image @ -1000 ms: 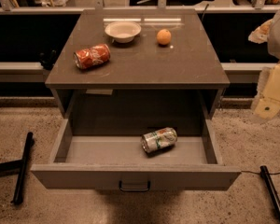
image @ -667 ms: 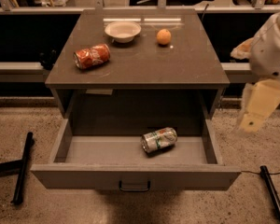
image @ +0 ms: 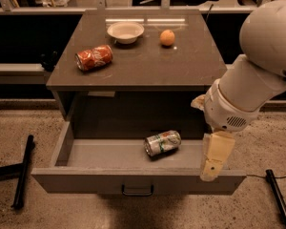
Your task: Pick 7up can from top drawer and place on counter
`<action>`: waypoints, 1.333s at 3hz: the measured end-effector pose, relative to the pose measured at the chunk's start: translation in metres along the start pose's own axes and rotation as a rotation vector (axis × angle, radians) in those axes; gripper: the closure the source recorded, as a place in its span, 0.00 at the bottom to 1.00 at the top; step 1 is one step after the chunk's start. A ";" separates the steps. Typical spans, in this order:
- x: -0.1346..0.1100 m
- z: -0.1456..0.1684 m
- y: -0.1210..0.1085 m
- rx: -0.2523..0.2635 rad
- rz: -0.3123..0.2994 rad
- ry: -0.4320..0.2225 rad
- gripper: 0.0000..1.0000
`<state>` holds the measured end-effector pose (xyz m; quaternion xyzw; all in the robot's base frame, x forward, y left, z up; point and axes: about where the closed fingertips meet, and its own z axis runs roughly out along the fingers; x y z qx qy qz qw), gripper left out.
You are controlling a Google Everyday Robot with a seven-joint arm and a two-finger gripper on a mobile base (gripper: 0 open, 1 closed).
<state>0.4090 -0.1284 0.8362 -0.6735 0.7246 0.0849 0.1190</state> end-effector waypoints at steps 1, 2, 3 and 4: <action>-0.001 0.000 -0.001 0.007 -0.008 -0.002 0.00; -0.009 0.020 -0.018 -0.008 -0.051 0.009 0.00; -0.017 0.045 -0.037 -0.004 -0.080 -0.014 0.00; -0.023 0.066 -0.052 0.032 -0.081 -0.044 0.00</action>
Offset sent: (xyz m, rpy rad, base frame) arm 0.0493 0.0278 -0.0382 -0.0294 -0.0015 0.1129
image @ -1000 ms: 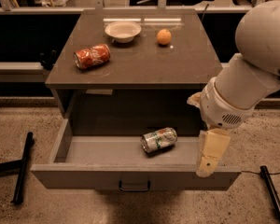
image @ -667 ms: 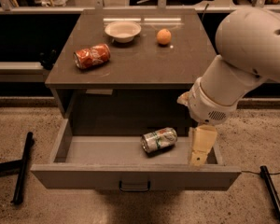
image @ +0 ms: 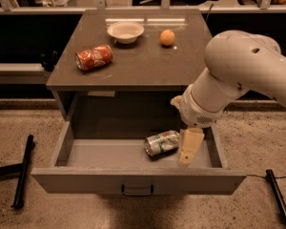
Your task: Pick 7up can from top drawer and place on counter
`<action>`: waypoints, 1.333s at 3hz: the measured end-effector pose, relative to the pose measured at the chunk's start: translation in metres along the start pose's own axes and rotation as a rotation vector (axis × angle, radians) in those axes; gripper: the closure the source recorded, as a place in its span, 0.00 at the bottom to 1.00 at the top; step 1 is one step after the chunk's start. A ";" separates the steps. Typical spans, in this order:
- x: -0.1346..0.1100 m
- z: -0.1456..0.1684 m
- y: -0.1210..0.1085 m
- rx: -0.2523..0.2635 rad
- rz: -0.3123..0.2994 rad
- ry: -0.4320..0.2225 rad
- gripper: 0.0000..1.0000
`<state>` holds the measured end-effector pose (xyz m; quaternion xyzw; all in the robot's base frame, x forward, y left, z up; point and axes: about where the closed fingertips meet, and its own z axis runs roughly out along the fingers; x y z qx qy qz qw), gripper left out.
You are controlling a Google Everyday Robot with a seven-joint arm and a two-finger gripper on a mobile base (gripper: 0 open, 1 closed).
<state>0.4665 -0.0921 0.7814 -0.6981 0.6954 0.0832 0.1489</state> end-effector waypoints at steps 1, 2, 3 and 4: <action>-0.006 0.013 -0.017 0.039 -0.034 -0.034 0.00; -0.011 0.029 -0.032 0.045 -0.069 -0.052 0.00; -0.017 0.050 -0.041 0.028 -0.099 -0.056 0.00; -0.020 0.060 -0.047 0.024 -0.120 -0.044 0.00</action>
Offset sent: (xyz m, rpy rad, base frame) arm 0.0556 0.0307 -0.0370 0.0682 -0.0833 0.0917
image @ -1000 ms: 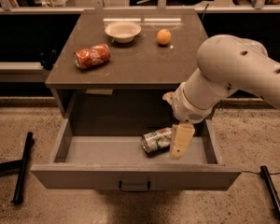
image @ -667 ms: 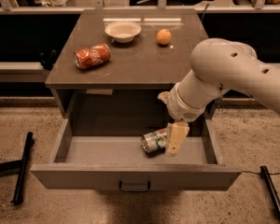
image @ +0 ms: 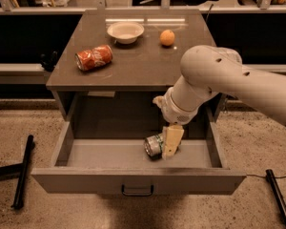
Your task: Pick 7up can from top drawer and place on counter
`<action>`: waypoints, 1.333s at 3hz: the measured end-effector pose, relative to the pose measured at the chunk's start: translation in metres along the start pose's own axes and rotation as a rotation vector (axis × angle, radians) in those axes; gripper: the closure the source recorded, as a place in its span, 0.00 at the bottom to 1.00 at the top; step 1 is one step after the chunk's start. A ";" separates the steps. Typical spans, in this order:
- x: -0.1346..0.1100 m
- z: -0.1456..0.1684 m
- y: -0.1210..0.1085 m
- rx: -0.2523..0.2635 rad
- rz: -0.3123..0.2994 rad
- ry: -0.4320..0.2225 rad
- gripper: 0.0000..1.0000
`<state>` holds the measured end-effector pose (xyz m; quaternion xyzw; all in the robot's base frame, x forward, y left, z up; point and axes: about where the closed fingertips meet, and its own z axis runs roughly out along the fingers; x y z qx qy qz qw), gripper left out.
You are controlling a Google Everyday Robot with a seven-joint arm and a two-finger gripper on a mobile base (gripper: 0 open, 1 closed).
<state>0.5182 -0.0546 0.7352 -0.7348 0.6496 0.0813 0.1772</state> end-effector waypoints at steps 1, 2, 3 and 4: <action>0.004 0.017 -0.004 -0.010 -0.020 0.021 0.00; 0.014 0.033 -0.005 -0.027 -0.011 0.037 0.00; 0.020 0.051 -0.002 -0.050 -0.011 0.068 0.00; 0.026 0.066 0.001 -0.063 -0.014 0.103 0.00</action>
Offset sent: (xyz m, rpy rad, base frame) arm 0.0160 -0.0087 -0.0595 -0.0600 0.0425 -0.0025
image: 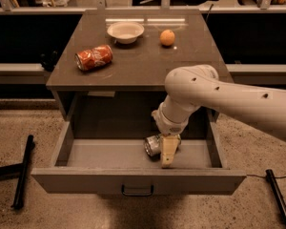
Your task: Pick 7up can from top drawer and place on counter
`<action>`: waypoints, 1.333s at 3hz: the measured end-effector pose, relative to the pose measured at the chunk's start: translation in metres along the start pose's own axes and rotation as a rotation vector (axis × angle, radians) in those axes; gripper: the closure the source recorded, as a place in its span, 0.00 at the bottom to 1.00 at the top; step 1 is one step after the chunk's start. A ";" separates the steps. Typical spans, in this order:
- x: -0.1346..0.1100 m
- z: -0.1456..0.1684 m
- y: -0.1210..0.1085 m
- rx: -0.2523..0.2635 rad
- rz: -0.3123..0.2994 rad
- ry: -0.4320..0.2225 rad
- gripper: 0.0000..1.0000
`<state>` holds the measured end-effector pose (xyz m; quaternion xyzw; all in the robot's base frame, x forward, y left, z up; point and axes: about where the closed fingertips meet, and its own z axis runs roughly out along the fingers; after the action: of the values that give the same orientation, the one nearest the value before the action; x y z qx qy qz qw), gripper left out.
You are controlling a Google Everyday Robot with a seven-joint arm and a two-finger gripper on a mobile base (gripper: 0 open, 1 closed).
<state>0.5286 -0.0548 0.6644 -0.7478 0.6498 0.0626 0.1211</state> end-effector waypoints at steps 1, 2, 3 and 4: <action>0.006 0.016 0.001 -0.003 0.005 0.030 0.00; 0.005 0.014 0.000 -0.004 0.007 0.034 0.00; 0.006 0.013 -0.002 -0.004 0.010 0.042 0.00; 0.006 0.013 -0.002 -0.004 0.010 0.042 0.00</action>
Offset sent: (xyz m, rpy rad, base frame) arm 0.0051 -0.0033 -0.0528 -0.1005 0.0130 -0.0269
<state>0.5318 -0.0565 0.6507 -0.7458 0.6559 0.0486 0.1056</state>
